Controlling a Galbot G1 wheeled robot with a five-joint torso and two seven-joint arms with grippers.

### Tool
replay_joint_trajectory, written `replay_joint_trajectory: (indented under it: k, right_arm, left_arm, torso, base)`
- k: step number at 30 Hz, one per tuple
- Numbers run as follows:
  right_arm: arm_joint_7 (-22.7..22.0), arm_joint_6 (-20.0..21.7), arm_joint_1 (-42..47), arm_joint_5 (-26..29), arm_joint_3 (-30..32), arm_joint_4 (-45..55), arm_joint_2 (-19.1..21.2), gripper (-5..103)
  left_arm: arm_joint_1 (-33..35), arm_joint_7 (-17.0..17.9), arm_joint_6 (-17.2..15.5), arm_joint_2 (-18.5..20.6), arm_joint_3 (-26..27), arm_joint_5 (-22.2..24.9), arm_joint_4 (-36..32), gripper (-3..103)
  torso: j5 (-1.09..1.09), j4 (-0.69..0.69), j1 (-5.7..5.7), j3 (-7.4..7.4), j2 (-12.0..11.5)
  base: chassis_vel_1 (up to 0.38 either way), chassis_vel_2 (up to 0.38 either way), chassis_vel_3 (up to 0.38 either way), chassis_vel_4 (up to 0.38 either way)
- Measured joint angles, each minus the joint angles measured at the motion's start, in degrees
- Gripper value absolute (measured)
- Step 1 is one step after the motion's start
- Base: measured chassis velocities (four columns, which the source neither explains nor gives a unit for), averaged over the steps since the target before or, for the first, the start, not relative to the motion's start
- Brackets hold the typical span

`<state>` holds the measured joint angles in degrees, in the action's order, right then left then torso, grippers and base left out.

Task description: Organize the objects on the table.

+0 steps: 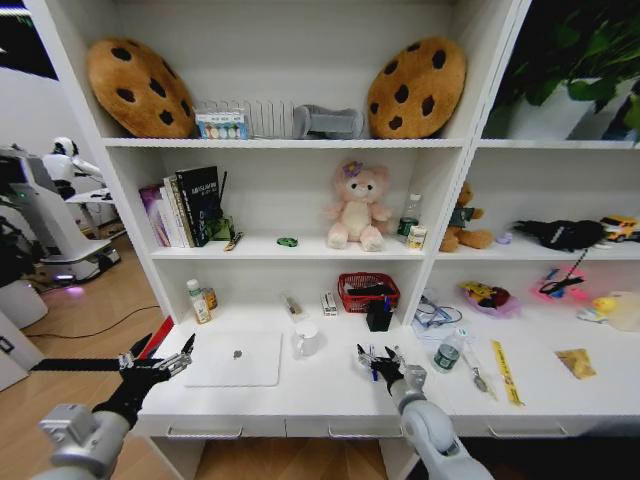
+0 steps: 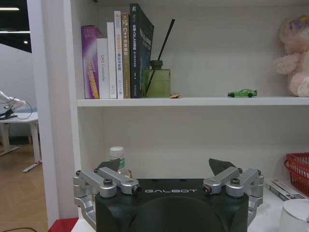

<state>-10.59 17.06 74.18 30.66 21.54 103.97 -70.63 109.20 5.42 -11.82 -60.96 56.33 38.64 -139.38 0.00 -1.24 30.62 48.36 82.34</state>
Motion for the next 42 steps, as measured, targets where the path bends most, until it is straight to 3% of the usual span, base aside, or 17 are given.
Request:
replay_joint_trajectory:
  k: [8, 24, 28, 31, 34, 38, 40, 41, 42]
  right_arm:
    - [-4.67, 3.84, -4.10, 3.98, -3.01, -2.29, 2.03, 100]
    - [-5.82, 5.38, -6.03, 6.82, -4.67, -5.22, 2.12, 102]
    - [-5.95, 5.49, -6.43, 7.16, -4.67, -5.51, 2.07, 91]
    - [-6.31, 5.71, -6.62, 7.67, -4.47, -5.57, 2.77, 76]
    - [-6.31, 5.78, -6.62, 7.75, -4.40, -5.59, 3.09, 70]
    - [-4.82, 5.79, -6.05, 7.38, -3.73, -6.34, 4.23, 47]
    - [-4.57, 5.77, -5.94, 7.37, -3.83, -6.35, 4.60, 47]
    - [-4.18, 5.68, -5.85, 7.43, -4.26, -6.32, 5.63, 36]
    - [-4.18, 5.68, -5.85, 7.43, -4.26, -6.32, 5.63, 36]
  left_arm:
    - [0.00, 0.00, 0.00, 0.00, 0.00, 0.00, 0.00, 100]
    - [0.00, 0.00, 0.00, 0.00, 0.00, 0.00, 0.00, 100]
    - [0.00, 0.00, 0.00, 0.00, 0.00, 0.00, 0.00, 100]
    - [0.00, 0.00, 0.00, 0.00, 0.00, 0.00, 0.00, 100]
    - [0.00, 0.00, 0.00, 0.00, 0.00, 0.00, 0.00, 100]
    - [0.00, 0.00, 0.00, 0.00, 0.00, 0.00, 0.00, 100]
    - [0.00, 0.00, 0.00, 0.00, 0.00, 0.00, 0.00, 100]
    - [0.00, 0.00, 0.00, 0.00, 0.00, 0.00, 0.00, 100]
    - [0.00, 0.00, 0.00, 0.00, 0.00, 0.00, 0.00, 100]
  torso:
    - [0.00, 0.00, 0.00, 0.00, 0.00]
    - [0.00, 0.00, 0.00, -0.01, 0.00]
    - [0.00, 0.00, 0.00, -0.01, 0.01]
    - [0.00, 0.00, 0.00, -0.01, 0.01]
    - [0.00, 0.00, 0.00, -0.01, 0.01]
    - [-0.01, 0.00, -0.02, -0.01, 0.02]
    - [-0.01, 0.00, -0.02, -0.01, 0.02]
    - [-0.01, 0.00, -0.02, -0.01, 0.02]
    - [-0.01, 0.00, -0.02, -0.01, 0.02]
  base:
    - [0.000, 0.000, 0.000, 0.000]
    - [0.000, 0.000, 0.000, 0.000]
    - [0.000, 0.000, 0.000, 0.000]
    - [0.000, 0.000, 0.000, 0.000]
    - [0.000, 0.000, 0.000, 0.000]
    - [0.000, 0.000, 0.000, 0.000]
    - [0.000, 0.000, 0.000, 0.000]
    - [0.000, 0.000, 0.000, 0.000]
    - [0.000, 0.000, 0.000, 0.000]
